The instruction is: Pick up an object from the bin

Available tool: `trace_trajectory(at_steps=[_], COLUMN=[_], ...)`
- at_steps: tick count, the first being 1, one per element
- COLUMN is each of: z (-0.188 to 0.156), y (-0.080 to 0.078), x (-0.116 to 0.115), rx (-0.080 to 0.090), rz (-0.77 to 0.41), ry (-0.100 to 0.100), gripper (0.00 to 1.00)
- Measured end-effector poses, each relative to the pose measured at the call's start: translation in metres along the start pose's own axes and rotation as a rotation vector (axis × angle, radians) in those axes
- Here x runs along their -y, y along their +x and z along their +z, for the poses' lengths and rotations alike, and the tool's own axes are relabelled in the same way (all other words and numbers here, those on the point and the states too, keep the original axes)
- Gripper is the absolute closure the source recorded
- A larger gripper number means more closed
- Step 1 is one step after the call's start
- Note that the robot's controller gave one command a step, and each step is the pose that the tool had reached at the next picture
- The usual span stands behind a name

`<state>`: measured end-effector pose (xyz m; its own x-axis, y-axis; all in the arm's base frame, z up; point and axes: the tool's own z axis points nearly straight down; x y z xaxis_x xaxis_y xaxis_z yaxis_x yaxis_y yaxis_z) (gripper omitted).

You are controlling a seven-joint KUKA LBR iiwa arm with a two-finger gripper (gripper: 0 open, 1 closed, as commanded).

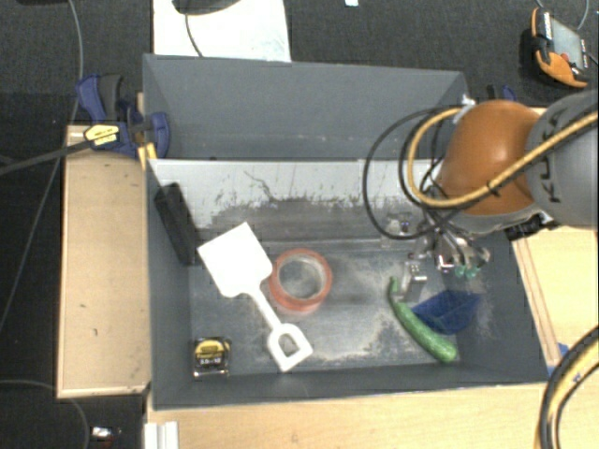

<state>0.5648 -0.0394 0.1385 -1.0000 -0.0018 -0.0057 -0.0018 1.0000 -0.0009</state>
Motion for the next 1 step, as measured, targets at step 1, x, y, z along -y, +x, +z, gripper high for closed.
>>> trace_trajectory(at_steps=[1], z=[0.0023], y=[-0.0163], x=[-0.0002], rx=[0.004], rz=[0.073], ry=[-0.001], gripper=[0.00])
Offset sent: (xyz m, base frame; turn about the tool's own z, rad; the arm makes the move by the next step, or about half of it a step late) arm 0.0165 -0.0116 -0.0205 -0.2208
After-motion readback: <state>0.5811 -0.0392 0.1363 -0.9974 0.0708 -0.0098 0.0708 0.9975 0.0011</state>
